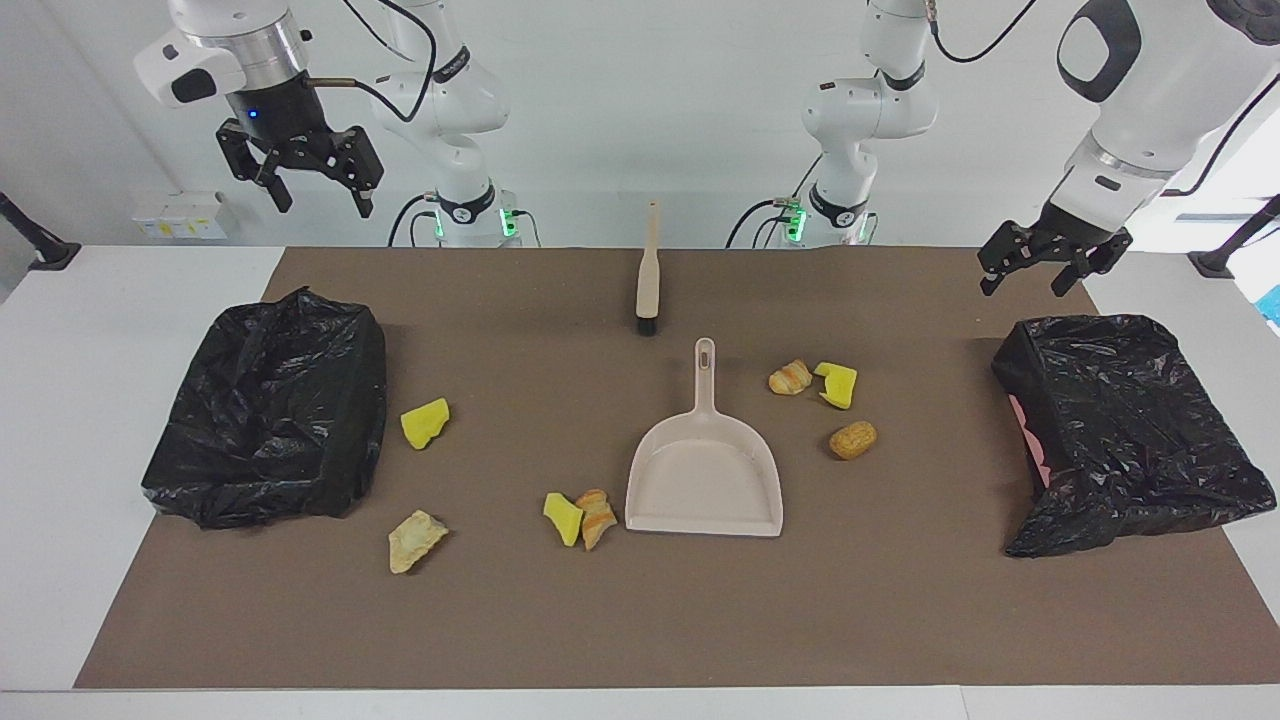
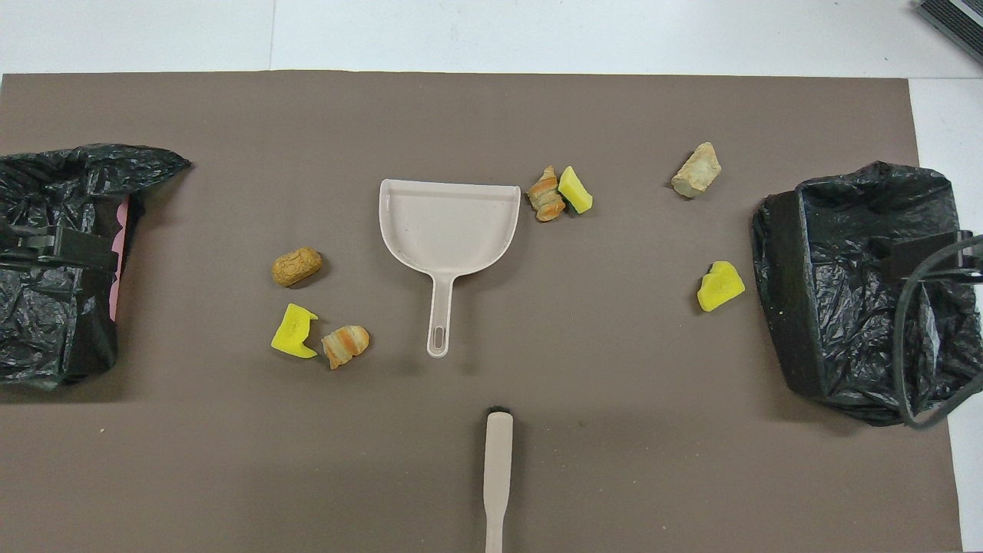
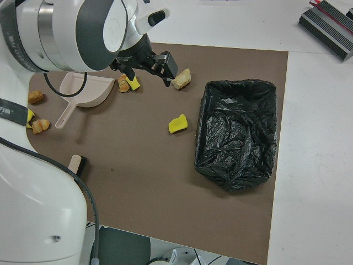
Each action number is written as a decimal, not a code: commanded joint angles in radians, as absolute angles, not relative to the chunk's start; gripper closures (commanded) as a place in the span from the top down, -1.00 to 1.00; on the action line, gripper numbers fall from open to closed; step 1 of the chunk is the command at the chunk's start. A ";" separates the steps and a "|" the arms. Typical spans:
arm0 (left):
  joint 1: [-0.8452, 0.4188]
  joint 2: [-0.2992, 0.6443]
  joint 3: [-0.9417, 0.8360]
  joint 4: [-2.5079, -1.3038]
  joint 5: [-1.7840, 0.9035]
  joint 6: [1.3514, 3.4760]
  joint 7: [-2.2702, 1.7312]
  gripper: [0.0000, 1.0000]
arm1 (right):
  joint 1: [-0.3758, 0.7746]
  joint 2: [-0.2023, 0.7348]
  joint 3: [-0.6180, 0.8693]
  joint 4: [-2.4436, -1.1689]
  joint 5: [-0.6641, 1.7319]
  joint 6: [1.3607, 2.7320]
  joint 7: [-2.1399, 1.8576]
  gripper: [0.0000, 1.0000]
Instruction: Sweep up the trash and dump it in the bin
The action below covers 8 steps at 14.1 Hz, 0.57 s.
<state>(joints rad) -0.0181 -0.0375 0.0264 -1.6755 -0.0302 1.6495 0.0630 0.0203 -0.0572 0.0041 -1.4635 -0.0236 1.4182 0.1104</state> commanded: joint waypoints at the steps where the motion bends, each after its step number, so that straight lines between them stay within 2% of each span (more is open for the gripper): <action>1: -0.003 -0.060 0.017 -1.692 -0.031 1.643 0.081 1.00 | 0.015 -0.072 0.006 -1.482 -0.017 1.408 0.091 1.00; 8: -0.063 -0.067 -0.006 -1.700 -0.031 1.595 0.077 1.00 | 0.014 -0.072 0.003 -1.480 -0.018 1.405 0.098 1.00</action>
<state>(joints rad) -0.0289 -0.0401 -0.0087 -1.6757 -0.0305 1.6231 0.0679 0.0203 -0.0573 0.0039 -1.4650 -0.0236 1.4106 0.1104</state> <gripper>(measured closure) 0.000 0.000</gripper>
